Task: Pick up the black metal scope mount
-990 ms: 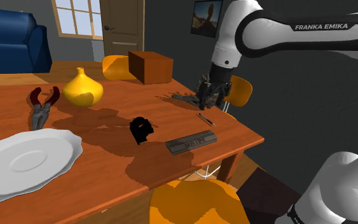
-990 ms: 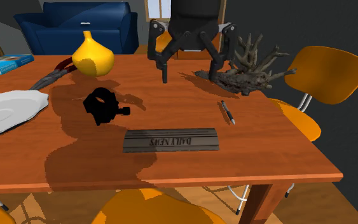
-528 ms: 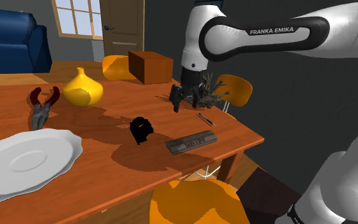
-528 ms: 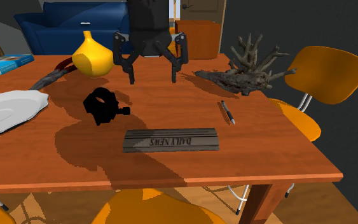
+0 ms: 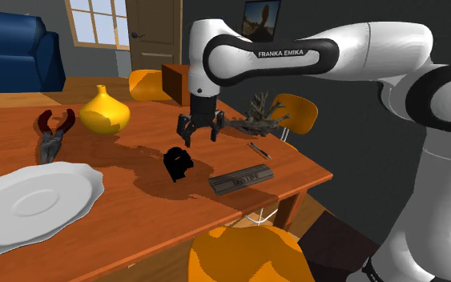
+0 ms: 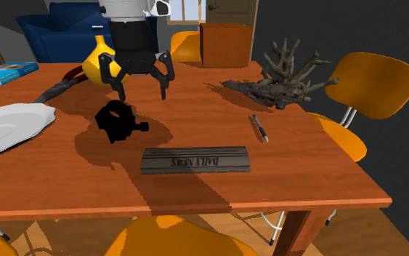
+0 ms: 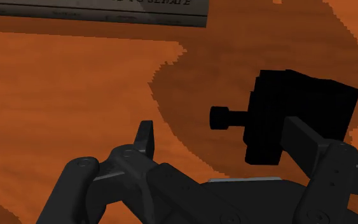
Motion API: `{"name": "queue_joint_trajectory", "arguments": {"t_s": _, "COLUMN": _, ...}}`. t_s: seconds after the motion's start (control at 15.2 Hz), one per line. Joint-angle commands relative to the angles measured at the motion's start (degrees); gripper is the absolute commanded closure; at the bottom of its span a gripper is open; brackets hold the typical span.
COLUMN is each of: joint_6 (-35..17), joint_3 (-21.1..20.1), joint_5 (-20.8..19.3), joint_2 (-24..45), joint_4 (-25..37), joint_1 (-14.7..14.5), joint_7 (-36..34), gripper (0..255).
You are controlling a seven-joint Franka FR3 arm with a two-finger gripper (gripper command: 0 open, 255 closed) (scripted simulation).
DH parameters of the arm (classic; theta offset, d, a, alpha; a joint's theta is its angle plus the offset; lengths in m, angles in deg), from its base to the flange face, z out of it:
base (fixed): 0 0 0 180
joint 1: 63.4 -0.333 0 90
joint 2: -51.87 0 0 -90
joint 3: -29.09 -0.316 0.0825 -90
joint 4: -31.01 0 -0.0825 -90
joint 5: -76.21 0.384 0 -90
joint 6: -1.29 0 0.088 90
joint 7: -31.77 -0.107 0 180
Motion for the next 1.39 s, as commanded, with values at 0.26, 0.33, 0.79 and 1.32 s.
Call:
{"name": "queue_joint_trajectory", "arguments": {"t_s": 0.26, "joint_6": 7.28, "joint_3": 0.88, "joint_5": -5.45, "joint_2": 18.32, "joint_4": 22.97, "joint_1": -6.84, "joint_7": -3.97, "gripper": 0}}
{"name": "queue_joint_trajectory", "arguments": {"t_s": 0.33, "joint_6": 9.4, "joint_3": 1.72, "joint_5": -6.01, "joint_2": 22.16, "joint_4": 28.71, "joint_1": -8.68, "joint_7": -4.13, "gripper": 0}}
{"name": "queue_joint_trajectory", "arguments": {"t_s": 0.79, "joint_6": 6.13, "joint_3": 7.74, "joint_5": -2.95, "joint_2": 24.62, "joint_4": 28.43, "joint_1": -12.53, "joint_7": -3.1, "gripper": 0}}
{"name": "queue_joint_trajectory", "arguments": {"t_s": 1.32, "joint_6": 4.83, "joint_3": 8.39, "joint_5": -2.56, "joint_2": 24.6, "joint_4": 27.16, "joint_1": -13.21, "joint_7": -3.43, "gripper": 255}}
